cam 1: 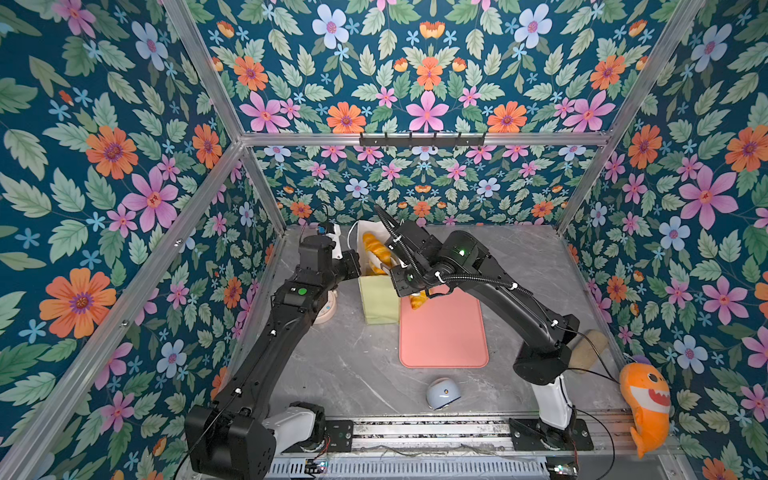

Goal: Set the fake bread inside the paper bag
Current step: 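Lower the croissant into the bag opening with the right gripper's tongs, then open the tongs and lift them out of the bag with the right gripper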

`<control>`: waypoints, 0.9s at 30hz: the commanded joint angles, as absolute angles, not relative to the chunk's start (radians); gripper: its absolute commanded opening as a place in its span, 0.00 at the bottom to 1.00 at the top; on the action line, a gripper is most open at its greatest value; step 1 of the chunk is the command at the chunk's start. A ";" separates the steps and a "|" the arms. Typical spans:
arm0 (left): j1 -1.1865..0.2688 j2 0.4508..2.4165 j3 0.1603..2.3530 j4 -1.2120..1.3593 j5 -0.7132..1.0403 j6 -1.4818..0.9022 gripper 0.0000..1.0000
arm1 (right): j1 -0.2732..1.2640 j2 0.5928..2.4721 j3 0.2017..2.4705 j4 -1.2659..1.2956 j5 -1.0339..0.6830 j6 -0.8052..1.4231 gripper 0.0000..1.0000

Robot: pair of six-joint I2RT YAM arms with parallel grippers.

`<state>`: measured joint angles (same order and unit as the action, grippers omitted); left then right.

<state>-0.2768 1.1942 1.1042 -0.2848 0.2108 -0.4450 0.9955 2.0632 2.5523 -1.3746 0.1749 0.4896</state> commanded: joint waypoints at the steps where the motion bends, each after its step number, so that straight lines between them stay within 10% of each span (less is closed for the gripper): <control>1: -0.278 1.198 1.113 -0.273 0.221 -0.453 0.10 | 0.997 2.068 2.567 -1.390 0.184 0.482 0.33; 27: -0.278 1.195 1.103 -0.281 0.216 -0.453 0.10 | 0.997 2.044 2.579 -1.373 0.162 0.476 0.46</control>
<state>-0.2768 1.1992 1.1057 -0.2848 0.2108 -0.4450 0.9947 2.0636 2.5717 -1.3861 0.1688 0.4858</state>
